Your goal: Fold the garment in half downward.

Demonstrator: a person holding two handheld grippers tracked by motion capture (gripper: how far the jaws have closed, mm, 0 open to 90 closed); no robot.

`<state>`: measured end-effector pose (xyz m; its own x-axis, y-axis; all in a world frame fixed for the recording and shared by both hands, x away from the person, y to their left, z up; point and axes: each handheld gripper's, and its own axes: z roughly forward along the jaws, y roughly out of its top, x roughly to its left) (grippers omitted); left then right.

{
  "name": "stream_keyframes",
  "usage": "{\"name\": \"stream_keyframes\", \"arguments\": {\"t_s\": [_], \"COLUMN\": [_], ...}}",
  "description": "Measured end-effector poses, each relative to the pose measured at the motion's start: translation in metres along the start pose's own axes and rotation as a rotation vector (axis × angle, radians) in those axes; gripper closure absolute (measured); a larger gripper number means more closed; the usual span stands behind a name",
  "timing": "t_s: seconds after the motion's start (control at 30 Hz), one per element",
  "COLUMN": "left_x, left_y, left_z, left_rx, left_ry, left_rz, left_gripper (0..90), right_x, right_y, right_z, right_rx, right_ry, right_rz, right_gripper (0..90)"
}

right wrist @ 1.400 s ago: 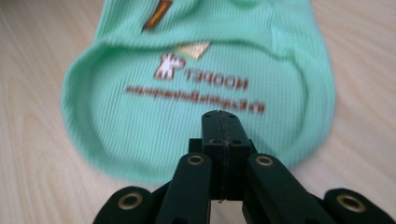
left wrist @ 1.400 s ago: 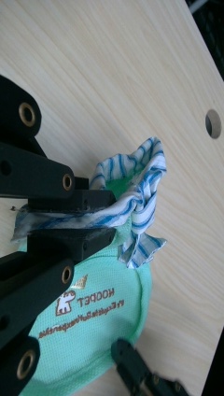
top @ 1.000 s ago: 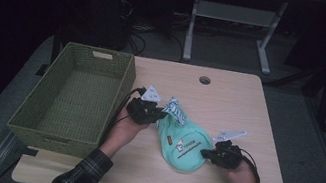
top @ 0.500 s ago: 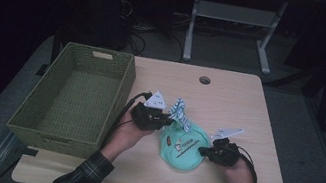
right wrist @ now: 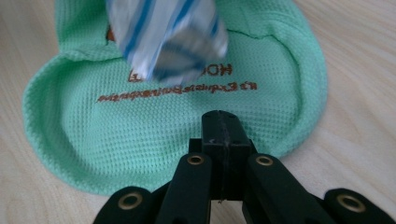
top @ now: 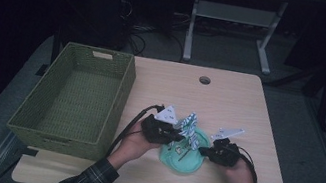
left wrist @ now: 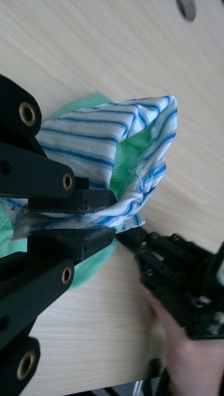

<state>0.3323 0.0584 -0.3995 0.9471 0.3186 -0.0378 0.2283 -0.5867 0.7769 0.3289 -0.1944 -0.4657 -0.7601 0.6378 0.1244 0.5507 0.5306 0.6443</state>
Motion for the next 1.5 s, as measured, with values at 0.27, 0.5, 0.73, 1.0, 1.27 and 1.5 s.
{"name": "stream_keyframes", "arguments": {"t_s": [0.27,0.5,0.73,1.0,1.27,1.5], "left_x": [-0.008,-0.008,0.002,0.02,0.028,0.032], "left_y": [-0.005,-0.007,-0.002,-0.006,-0.012,-0.014], "left_z": [0.017,0.021,-0.001,-0.014,0.0,0.004], "left_rx": [0.034,0.043,-0.016,-0.029,0.007,0.024], "left_ry": [-0.045,-0.074,-0.071,-0.018,-0.01,-0.001], "left_rz": [0.002,-0.013,-0.047,-0.125,-0.178,-0.195], "left_gripper": [81.6,75.7,54.4,53.6,49.6,47.8], "right_x": [-0.004,-0.005,-0.002,0.011,0.021,0.028], "right_y": [-0.002,-0.003,-0.008,-0.002,0.009,0.018], "right_z": [-0.008,-0.013,-0.02,-0.013,0.004,0.012], "right_rx": [-0.016,-0.027,-0.039,-0.057,-0.048,-0.059], "right_ry": [-0.021,-0.023,0.008,0.077,0.106,0.121], "right_rz": [0.019,0.023,0.017,-0.027,-0.052,-0.066], "right_gripper": [89.9,89.8,89.9,89.9,89.9,89.8]}}
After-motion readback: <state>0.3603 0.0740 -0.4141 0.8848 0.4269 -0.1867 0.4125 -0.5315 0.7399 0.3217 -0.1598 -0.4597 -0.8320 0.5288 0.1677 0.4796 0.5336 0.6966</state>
